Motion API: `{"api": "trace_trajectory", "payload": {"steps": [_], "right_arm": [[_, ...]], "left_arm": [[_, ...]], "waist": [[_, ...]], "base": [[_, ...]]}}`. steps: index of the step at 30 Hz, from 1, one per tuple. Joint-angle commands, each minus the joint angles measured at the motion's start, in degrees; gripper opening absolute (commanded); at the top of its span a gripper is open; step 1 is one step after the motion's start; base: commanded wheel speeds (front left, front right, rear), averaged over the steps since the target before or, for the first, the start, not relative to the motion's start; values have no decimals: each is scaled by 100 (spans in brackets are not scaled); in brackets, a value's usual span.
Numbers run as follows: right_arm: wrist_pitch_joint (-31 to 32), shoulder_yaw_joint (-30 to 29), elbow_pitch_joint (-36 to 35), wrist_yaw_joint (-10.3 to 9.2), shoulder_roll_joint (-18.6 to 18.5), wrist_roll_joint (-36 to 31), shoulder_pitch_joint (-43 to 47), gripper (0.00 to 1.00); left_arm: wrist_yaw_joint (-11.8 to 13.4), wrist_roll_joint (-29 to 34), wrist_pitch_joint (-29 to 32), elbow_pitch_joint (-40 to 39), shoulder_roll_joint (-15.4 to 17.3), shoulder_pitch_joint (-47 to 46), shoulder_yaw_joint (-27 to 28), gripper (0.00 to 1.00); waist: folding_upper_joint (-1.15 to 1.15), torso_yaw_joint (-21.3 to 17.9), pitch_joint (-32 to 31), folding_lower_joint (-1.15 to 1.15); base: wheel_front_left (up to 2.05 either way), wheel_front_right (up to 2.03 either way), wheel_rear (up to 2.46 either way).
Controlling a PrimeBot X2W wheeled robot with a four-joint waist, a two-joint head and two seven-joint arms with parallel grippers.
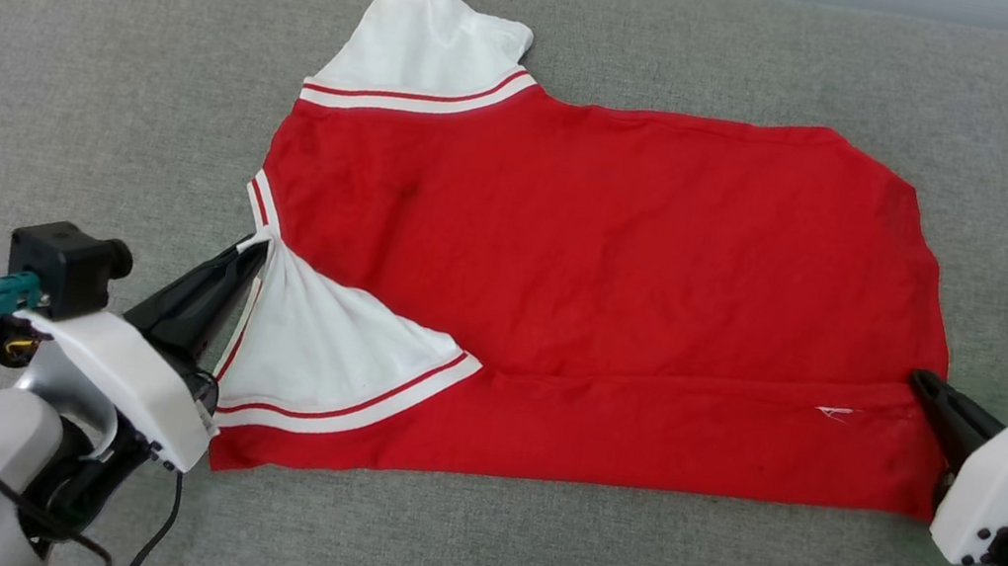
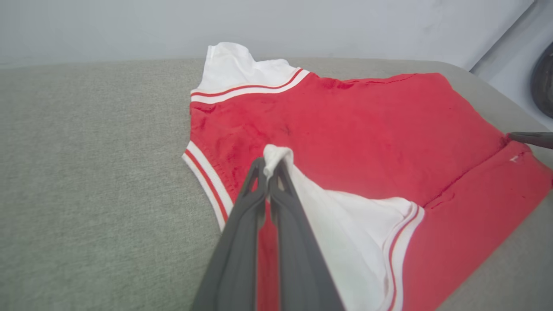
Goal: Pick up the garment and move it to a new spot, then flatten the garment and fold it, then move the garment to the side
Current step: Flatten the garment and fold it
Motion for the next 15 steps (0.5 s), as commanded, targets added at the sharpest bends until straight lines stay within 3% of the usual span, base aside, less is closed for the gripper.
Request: {"api": "trace_trajectory", "payload": {"steps": [1,4,5,6,7,8,15], "right_arm": [[-46,35,143,-2,78,-66,-136,0],[-80,137,343,-2,139,-163,-232,0],[-97,156,414,-2,150,-201,-242,0],[-155,171,473,-2,153,-272,-269,15],[-236,174,527,-2,165,-342,-302,80],[-311,173,587,-2,181,-424,-314,100],[-601,421,591,-2,166,-725,-190,100]], "left_arm": [[-16,63,-61,204,-83,-133,-40,0],[-12,157,-94,527,-244,-228,-159,0],[-11,189,-66,646,-285,-240,-206,51],[4,228,-51,763,-318,-264,-249,100],[40,225,-24,887,-358,-275,-273,100],[75,181,-7,1024,-407,-264,-268,100],[462,14,-369,1477,-717,-39,-5,100]], "waist": [[0,14,9,-1],[0,23,-6,-1],[0,27,-28,-1],[0,29,-54,-1],[0,29,-84,-1],[0,29,-124,-1],[0,8,-469,-1]], "base": [[0,0,0],[0,0,0],[0,0,0],[0,0,0],[0,0,0],[0,0,0],[0,0,0]]}}
